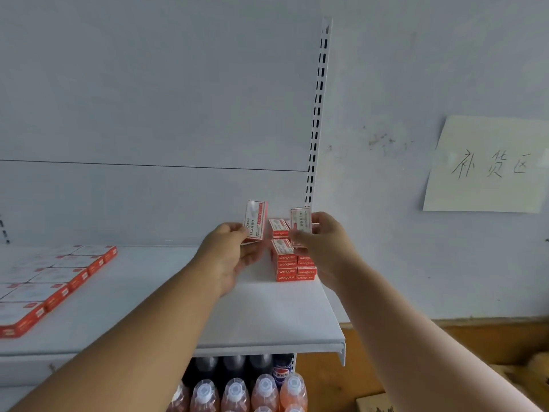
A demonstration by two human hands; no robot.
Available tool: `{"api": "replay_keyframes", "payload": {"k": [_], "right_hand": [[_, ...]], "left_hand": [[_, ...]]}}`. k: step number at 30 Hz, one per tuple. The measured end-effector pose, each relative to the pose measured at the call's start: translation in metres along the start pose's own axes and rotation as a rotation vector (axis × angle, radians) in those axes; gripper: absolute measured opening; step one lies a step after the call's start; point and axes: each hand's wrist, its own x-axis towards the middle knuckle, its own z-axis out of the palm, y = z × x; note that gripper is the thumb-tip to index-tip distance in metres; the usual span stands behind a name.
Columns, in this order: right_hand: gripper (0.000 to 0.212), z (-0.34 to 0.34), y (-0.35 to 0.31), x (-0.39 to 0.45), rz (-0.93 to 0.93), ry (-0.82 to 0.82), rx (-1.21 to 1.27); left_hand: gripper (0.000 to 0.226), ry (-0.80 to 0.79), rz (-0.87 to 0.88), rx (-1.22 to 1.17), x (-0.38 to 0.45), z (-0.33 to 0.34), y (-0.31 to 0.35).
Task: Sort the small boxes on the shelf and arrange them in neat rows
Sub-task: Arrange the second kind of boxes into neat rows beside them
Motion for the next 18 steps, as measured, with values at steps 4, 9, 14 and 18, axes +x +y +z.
{"api": "replay_keyframes", "payload": {"k": [4, 9, 14, 18], "right_hand": [[0.017, 0.022, -0.007, -0.017, 0.12, -0.086, 0.571], [0.032, 0.053, -0.001, -0.037, 0.178, -0.129, 0.589], [0.037, 0.093, 0.003, -0.062, 0.179, -0.151, 0.649], [0.035, 0.121, 0.009, -0.08, 0.169, -0.132, 0.57]], "left_hand": [[0.022, -0.077, -0.019, -0.332, -0.017, -0.026, 0.009], [0.038, -0.149, -0.07, -0.436, -0.035, -0.072, 0.016], [0.049, -0.069, 0.091, 0.107, -0.051, -0.12, 0.016], [0.037, -0.075, 0.21, 0.509, -0.061, -0.154, 0.022]]}}
